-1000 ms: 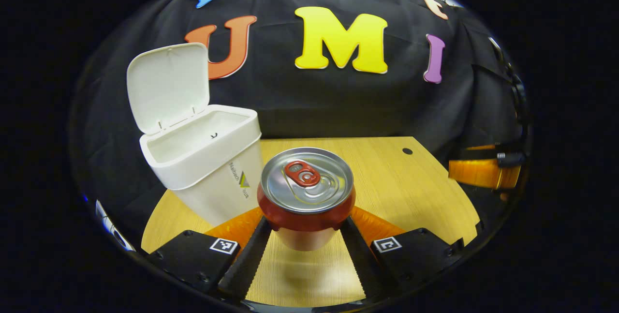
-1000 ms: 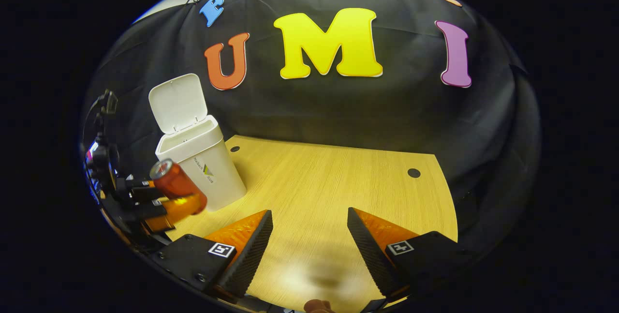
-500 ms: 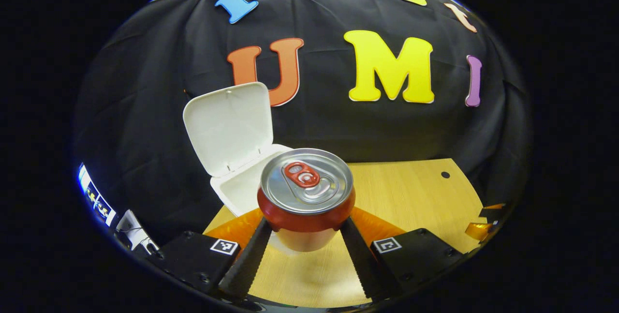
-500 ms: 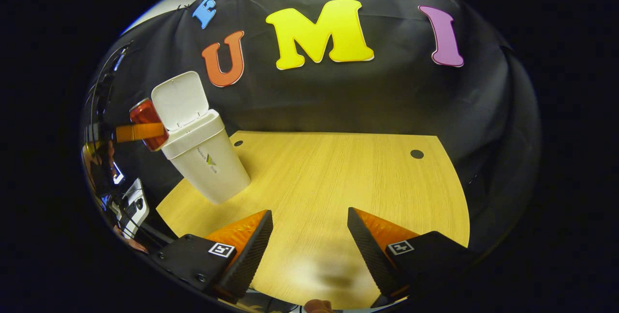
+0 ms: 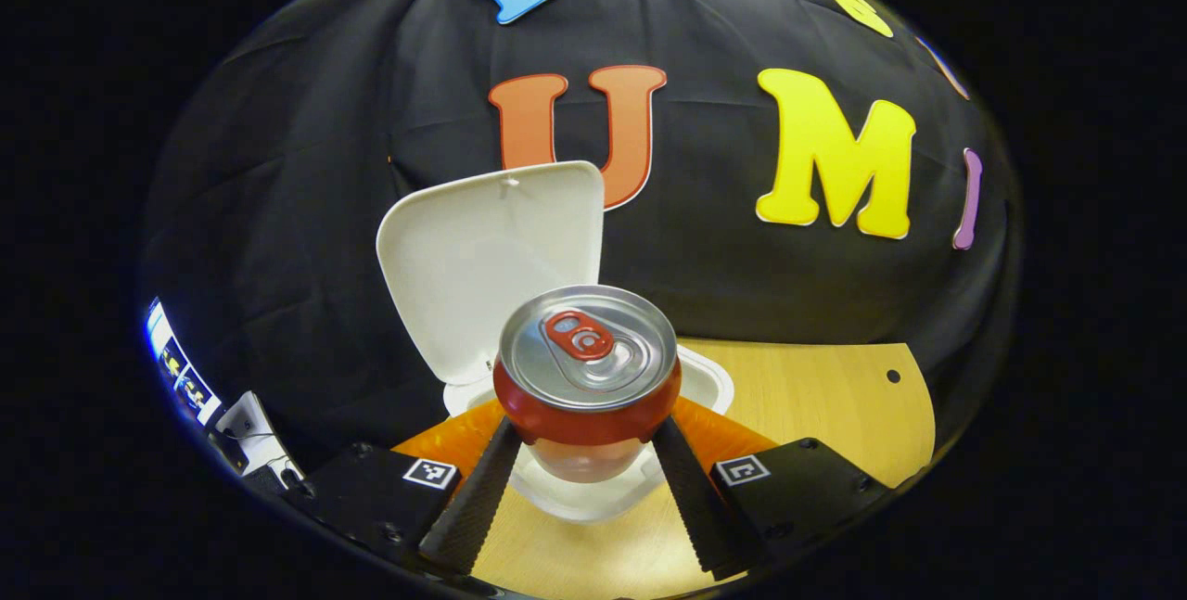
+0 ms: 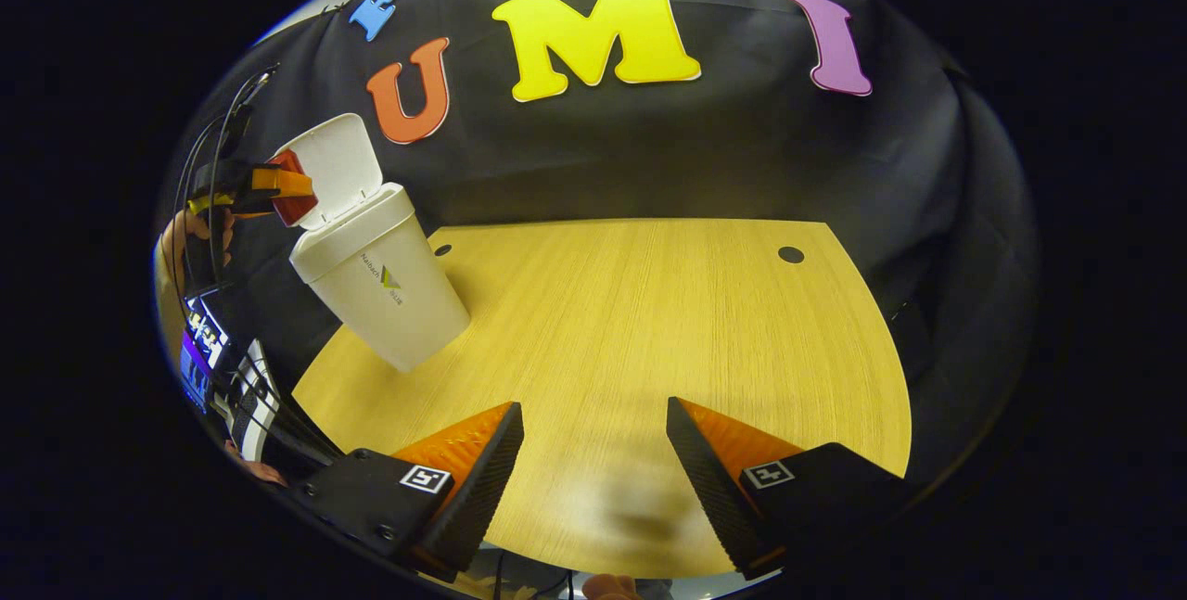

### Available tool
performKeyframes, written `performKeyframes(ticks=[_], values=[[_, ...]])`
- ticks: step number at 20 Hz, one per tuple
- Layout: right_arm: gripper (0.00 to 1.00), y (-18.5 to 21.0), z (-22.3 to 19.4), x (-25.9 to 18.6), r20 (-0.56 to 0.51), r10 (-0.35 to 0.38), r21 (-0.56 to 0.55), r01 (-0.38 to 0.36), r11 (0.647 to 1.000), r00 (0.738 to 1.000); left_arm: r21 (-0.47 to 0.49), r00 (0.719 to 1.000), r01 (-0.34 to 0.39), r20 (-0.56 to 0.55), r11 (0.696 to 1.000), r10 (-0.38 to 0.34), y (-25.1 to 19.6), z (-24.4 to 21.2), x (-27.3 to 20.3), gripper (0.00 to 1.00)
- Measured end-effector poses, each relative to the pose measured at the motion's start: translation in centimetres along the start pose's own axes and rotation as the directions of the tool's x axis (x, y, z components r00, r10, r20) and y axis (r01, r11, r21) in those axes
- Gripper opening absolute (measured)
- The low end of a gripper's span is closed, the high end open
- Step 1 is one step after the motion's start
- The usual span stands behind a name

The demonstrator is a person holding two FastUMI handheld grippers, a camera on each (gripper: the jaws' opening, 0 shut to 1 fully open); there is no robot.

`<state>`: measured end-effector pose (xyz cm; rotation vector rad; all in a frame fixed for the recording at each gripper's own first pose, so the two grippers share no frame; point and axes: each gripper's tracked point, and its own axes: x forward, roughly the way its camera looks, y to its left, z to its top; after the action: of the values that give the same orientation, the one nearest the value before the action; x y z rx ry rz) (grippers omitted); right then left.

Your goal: Press the lid of the desktop garbage bin to open it, pick up the crumpled paper on the desktop and throw it into the bin, then pick up the pop can on the desktop and drop it into the bin, and finally close the garbage bin lid.

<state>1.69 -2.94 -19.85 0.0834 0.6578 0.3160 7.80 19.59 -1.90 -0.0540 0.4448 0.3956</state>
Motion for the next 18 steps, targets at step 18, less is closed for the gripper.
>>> performKeyframes(ticks=[18], values=[[0.98, 0.1, -0.2, 1.9, -0.052, -0.064, -0.068, 0.060, 0.996, 0.997, -0.053, 0.999, 0.012, -0.047, 0.999, -0.015, -0.9, -1.6, 5.0, 0.93]])
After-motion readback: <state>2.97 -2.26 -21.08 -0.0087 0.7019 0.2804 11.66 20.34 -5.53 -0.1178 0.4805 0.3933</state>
